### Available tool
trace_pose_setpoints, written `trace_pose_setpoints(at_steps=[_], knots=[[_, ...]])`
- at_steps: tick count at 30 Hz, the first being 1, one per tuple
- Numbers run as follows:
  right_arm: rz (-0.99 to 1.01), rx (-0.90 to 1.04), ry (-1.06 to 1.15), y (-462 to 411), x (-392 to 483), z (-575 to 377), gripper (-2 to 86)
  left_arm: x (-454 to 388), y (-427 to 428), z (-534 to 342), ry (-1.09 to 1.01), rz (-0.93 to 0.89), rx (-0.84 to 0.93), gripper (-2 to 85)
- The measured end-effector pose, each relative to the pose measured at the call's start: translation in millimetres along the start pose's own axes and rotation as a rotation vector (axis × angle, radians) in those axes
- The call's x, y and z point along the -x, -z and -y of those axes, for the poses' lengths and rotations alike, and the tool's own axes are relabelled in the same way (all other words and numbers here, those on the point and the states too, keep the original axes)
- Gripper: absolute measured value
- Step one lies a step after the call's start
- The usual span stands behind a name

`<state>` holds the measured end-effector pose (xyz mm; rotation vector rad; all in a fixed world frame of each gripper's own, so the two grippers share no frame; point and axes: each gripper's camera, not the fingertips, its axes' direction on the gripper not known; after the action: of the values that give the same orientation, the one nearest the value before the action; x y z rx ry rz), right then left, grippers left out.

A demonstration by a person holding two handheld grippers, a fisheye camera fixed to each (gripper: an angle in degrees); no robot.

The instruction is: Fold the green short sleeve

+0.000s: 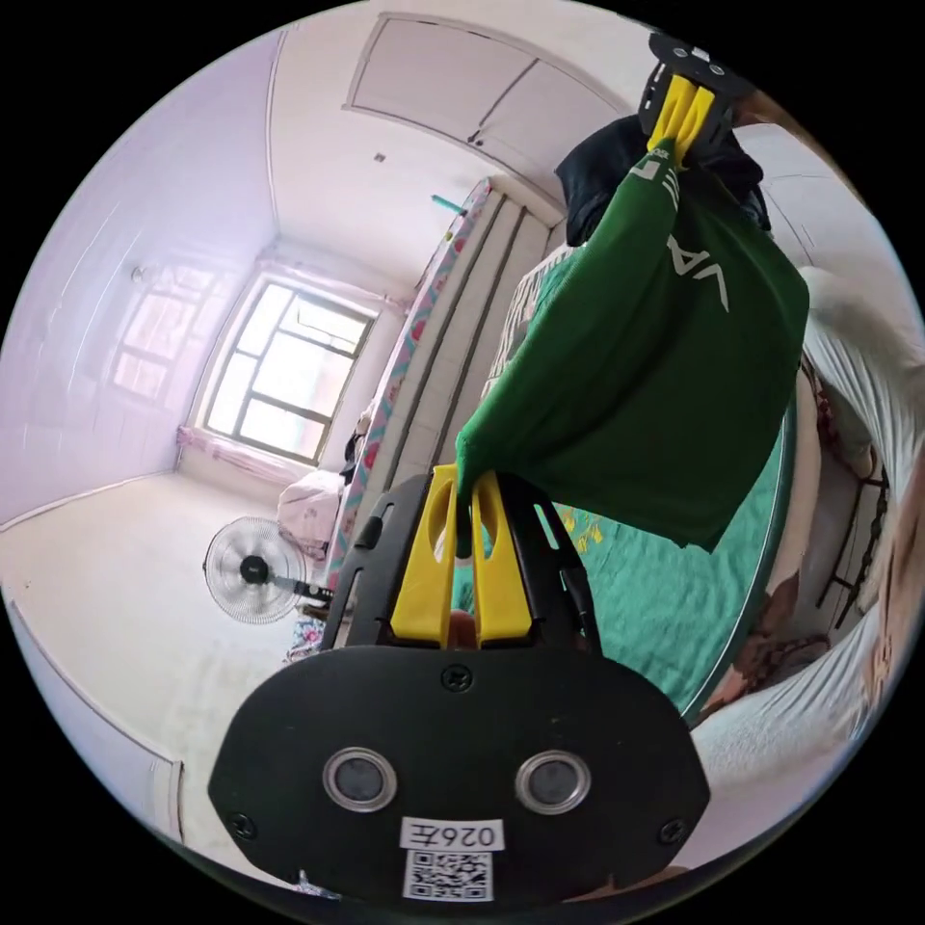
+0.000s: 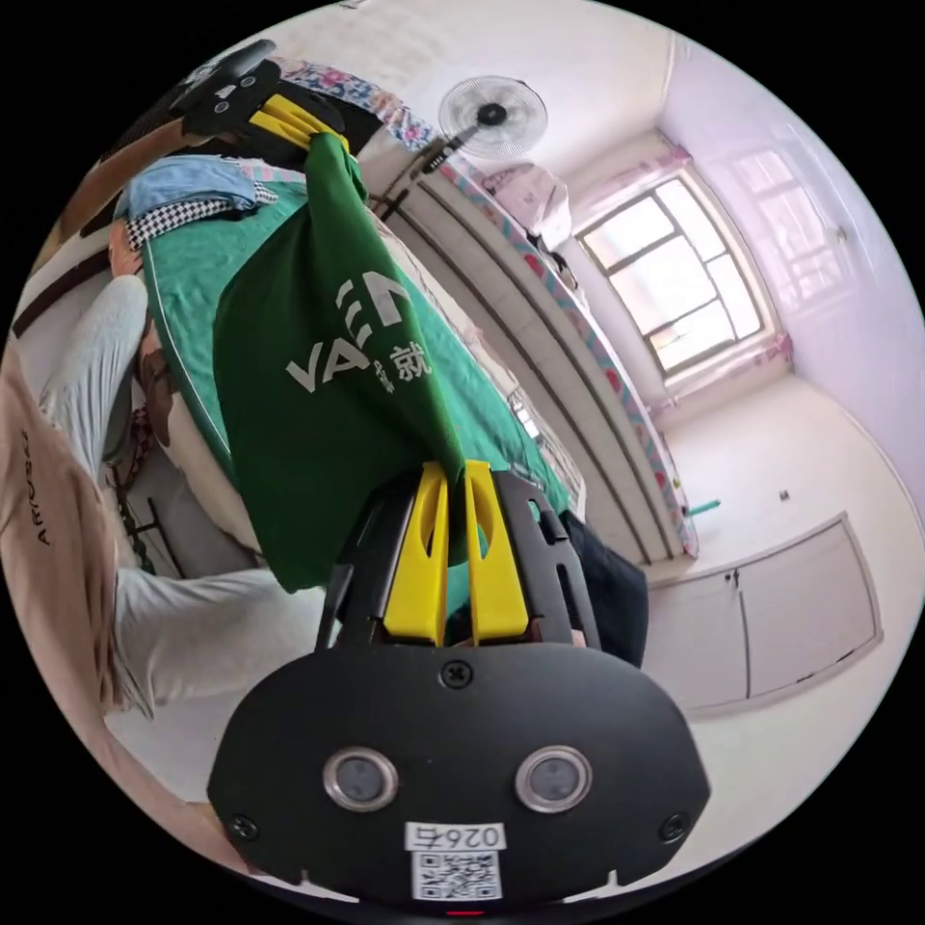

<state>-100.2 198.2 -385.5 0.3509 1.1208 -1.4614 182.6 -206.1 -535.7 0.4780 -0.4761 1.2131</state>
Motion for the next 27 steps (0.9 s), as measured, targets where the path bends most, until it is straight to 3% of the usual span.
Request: trace_pose_setpoints(at_steps=[3,5,10,12,14,22,27], knots=[[-0.018,0.160,-0.094,-26,-69,-46,-1.1,37,-27,108,-0.060,-0.052,-0.081,-0.2],[-0.144,0.264,-0.219,-26,-148,-79,-1.1,81,-33,206,-0.011,-0.037,-0.192,-0.3],[-0.550,0.200,-0.452,47,-256,-153,-1.1,134,-40,348,0.222,0.079,-0.565,-0.3],[-0.682,0.175,-0.423,56,-250,-175,-1.1,125,-63,382,0.270,0.065,-0.673,-0.3],[-0.759,0.221,-0.356,29,-218,-199,-1.1,88,-107,425,0.217,-0.018,-0.667,-0.3],[-0.756,0.643,-0.019,-186,-40,-248,-1.1,-57,-211,460,-0.104,-0.107,-0.493,-0.3],[-0.742,0.636,-0.039,-212,2,-257,-1.1,-58,-213,451,-0.109,-0.046,-0.525,-0.4]])
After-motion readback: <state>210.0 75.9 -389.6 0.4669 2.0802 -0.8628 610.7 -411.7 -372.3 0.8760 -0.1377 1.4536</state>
